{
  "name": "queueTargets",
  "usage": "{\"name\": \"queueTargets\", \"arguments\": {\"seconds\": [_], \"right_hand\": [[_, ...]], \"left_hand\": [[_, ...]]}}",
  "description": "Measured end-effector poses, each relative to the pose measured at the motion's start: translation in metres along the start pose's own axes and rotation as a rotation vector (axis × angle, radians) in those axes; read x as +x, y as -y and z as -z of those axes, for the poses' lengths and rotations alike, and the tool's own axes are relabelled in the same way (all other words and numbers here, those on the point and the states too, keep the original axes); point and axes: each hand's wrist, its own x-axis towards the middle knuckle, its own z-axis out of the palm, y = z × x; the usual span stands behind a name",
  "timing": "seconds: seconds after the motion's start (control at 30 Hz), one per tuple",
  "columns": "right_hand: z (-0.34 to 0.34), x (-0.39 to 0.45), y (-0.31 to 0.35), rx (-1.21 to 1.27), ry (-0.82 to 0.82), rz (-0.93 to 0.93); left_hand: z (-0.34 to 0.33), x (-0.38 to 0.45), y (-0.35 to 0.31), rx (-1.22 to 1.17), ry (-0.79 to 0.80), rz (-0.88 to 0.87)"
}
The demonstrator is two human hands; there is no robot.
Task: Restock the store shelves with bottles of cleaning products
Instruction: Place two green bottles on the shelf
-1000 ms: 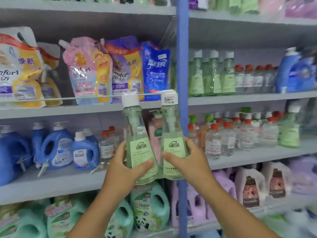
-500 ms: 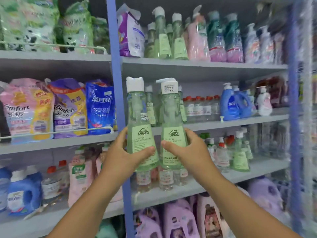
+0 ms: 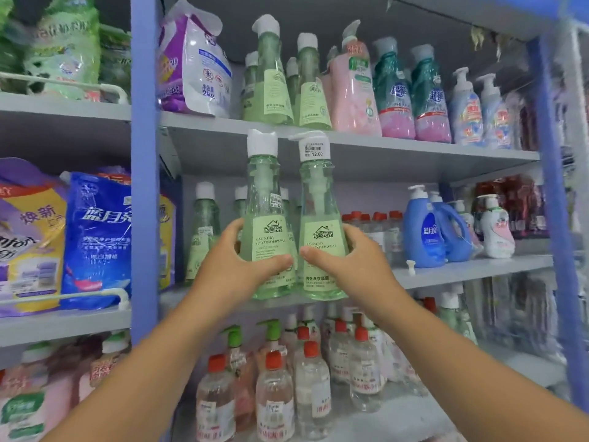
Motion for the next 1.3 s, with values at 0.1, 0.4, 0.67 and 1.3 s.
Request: {"name": "queueTargets", "arguments": {"seconds": [0.1,0.4,0.67,1.3], "right_hand": [[0.005,0.024,-0.028,0.039,0.014,-0.052],[0.028,0.095,-0.089,-0.033,0.126,-0.120],[0.045,0.132,-0.107,-0.236,0.406,-0.134],[0.049,0.147,-0.127,-0.239,0.505,-0.147]], "left_hand": [[-0.021,0.022,0.010,0.045,0.023,0.067],[-0.074,0.059,0.018,0.132,0.037,0.217],[-0.101,0.074,0.009,0.326,0.079,0.317],[-0.107,0.087,0.021,0.396,0.004,0.271]]}}
